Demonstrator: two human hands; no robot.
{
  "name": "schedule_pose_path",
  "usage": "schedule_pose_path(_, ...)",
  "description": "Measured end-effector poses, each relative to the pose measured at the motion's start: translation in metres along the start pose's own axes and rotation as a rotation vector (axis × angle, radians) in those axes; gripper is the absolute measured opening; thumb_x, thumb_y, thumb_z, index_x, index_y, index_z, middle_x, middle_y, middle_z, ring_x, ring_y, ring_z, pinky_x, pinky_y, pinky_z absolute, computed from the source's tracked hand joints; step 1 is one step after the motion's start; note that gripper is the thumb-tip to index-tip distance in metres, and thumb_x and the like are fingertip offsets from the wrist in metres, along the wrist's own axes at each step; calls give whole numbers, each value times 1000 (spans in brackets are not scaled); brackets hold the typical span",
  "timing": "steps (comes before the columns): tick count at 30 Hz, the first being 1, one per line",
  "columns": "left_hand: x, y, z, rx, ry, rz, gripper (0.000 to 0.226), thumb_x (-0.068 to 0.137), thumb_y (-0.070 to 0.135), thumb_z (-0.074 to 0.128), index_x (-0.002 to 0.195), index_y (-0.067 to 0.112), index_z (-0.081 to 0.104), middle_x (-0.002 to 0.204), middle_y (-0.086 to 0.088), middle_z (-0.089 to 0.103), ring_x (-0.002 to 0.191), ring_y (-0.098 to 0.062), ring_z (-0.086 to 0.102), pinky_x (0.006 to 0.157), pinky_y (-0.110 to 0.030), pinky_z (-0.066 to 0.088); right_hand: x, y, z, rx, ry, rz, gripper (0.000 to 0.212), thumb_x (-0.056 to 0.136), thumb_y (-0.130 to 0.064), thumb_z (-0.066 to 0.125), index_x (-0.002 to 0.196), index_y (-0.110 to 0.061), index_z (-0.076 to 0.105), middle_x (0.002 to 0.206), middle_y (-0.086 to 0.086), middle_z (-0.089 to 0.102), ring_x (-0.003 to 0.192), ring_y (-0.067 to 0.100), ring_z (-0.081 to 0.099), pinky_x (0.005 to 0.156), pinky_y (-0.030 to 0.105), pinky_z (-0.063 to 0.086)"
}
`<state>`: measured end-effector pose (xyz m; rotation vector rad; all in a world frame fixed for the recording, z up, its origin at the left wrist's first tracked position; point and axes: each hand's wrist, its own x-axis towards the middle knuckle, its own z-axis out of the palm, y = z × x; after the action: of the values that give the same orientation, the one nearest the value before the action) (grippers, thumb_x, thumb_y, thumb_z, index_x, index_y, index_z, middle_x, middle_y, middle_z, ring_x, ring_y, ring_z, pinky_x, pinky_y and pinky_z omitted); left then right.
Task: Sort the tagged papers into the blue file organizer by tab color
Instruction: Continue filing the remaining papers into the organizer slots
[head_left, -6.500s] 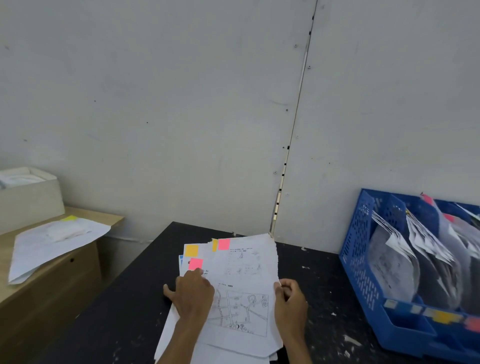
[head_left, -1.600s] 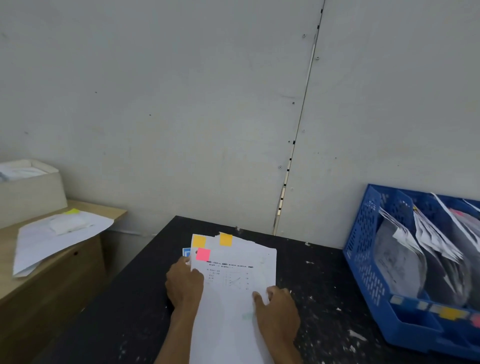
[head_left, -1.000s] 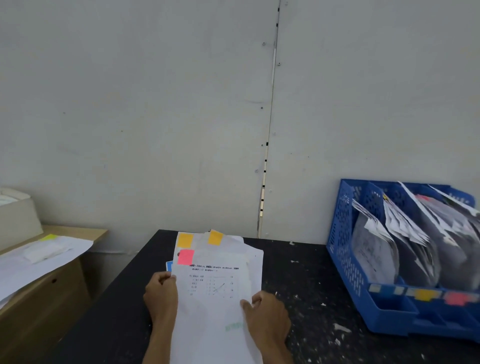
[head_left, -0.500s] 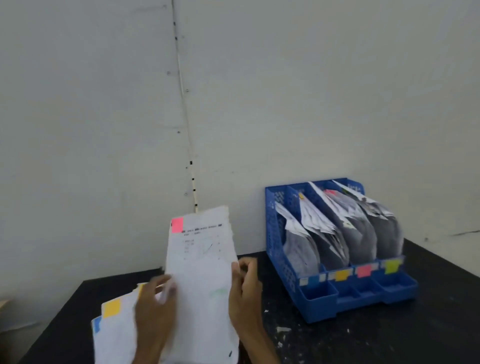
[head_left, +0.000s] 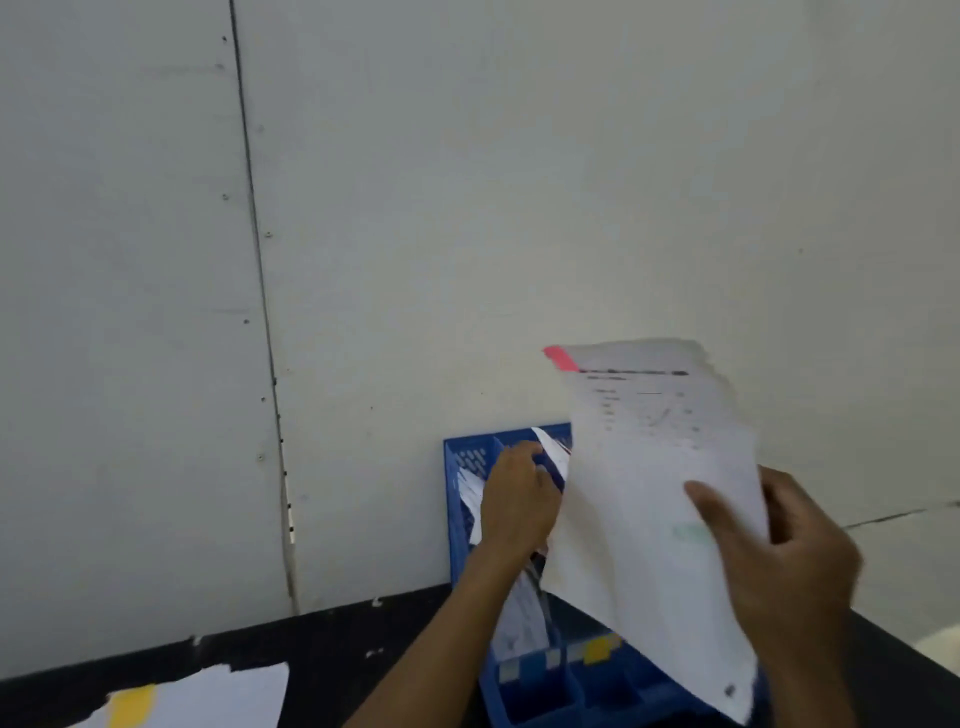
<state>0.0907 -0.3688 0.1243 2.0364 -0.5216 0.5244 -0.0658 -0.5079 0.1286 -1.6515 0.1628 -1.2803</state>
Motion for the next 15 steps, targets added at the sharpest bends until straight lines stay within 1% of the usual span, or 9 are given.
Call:
schedule_pose_path(1,12,-1,10,63,-47,-31,13,98,12,46,91,15,56,91,6,51,89,-10,46,74,-17,29,5,5,-7,12,46,5,29,78,-25,76,104,-15,68,86,-4,68,75,9,63,52,18,41)
schedule_pose_path(3,30,-1,30,150,-125,-98,34,100,23,46,67,12,45,71,2,48,79,-20,52,69,-24,31,12,16,-16,43,130,27,33,78,-27,77,107,-15,67,93,1,69,79,13,65,57,21,46)
schedule_pose_path(6,55,-1,53,-12,-220,-258,38,95,28,51,65,4,52,70,-19,59,77,-31,62,69,-34,48,18,27,-18,87,193,22,29,77,-28,77,102,-20,65,95,-5,68,80,10,65,58,22,49)
schedule_pose_path(8,71,-5,64,-210,-255,-382,24,84,32,57,77,9,53,80,-15,58,75,-23,59,74,-33,52,19,29,-14,85,211,-22,28,77,-29,76,102,-25,64,93,-11,66,79,4,64,56,24,53)
schedule_pose_path(10,89,-11,79,-380,-259,-462,35,82,37,58,110,16,57,107,-10,61,95,-23,62,87,-36,53,20,32,-13,68,257,-71,29,78,-29,75,105,-23,65,95,-9,67,80,4,65,58,28,56)
schedule_pose_path(11,94,-7,83,-411,-263,-481,39,87,34,56,125,22,52,118,-9,59,103,-25,61,91,-41,54,21,34,-13,62,285,-97,30,79,-29,74,106,-21,65,95,-9,67,79,3,65,58,28,56)
schedule_pose_path(12,96,1,85,-440,-267,-478,37,93,26,51,130,25,49,119,-10,59,102,-26,61,91,-44,54,21,35,-13,59,312,-130,30,80,-28,74,107,-20,65,93,-12,65,78,0,64,57,26,56)
schedule_pose_path(13,97,10,85,-476,-274,-474,33,97,16,44,128,24,50,110,-11,60,94,-25,61,89,-45,56,21,35,-12,51,333,-168,28,80,-27,73,106,-20,64,90,-17,62,74,-4,63,55,22,54)
schedule_pose_path(15,102,19,86,-533,-299,-485,36,99,1,34,124,11,58,96,-13,60,79,-22,60,80,-38,58,21,36,-6,42,359,-231,26,82,-24,73,105,-24,60,88,-30,54,70,-11,62,51,14,51)
